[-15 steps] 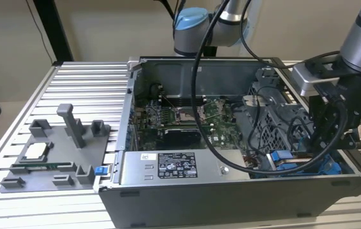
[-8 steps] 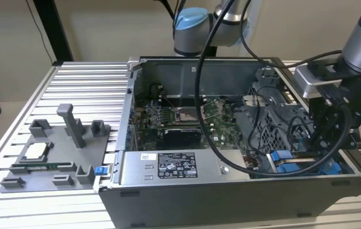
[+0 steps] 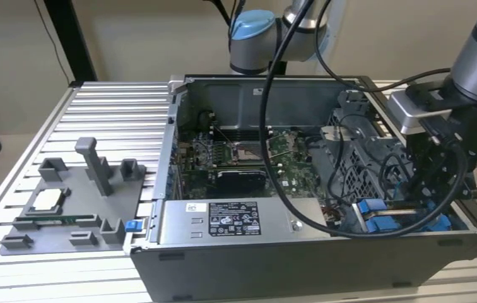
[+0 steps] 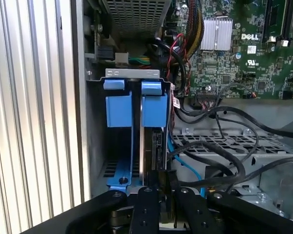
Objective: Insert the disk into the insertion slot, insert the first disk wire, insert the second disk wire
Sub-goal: 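Insert the first disk wire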
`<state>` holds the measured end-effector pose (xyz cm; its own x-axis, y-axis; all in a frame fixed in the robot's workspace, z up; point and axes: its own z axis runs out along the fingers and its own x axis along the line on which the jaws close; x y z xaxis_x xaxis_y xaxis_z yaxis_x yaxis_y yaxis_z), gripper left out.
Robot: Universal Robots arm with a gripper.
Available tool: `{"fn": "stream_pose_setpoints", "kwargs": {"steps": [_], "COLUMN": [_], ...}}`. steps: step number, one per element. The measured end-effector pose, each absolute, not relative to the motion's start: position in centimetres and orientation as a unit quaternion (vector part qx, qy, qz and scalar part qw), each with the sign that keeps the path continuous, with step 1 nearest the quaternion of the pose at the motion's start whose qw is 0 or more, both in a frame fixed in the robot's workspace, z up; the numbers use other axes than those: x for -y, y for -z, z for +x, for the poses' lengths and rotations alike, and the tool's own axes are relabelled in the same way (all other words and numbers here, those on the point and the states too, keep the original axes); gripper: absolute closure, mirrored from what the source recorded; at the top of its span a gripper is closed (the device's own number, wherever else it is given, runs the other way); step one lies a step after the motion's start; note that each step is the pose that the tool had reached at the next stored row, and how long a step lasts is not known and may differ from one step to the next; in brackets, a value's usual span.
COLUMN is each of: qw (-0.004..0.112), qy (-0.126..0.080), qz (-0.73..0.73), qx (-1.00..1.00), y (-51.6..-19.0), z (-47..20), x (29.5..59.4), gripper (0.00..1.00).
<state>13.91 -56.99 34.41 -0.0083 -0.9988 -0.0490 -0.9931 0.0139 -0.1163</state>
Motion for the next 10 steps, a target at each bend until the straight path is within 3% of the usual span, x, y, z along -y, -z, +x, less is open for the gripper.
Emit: {"fn": "stream_pose_setpoints", "kwargs": {"steps": [10], "qw": [0.059], "qy": [0.024], "qz": [-0.705], "qx": [-0.706], "y": [-34.27], "z": [13.92], "x": [57.15], "gripper": [1.00]}}
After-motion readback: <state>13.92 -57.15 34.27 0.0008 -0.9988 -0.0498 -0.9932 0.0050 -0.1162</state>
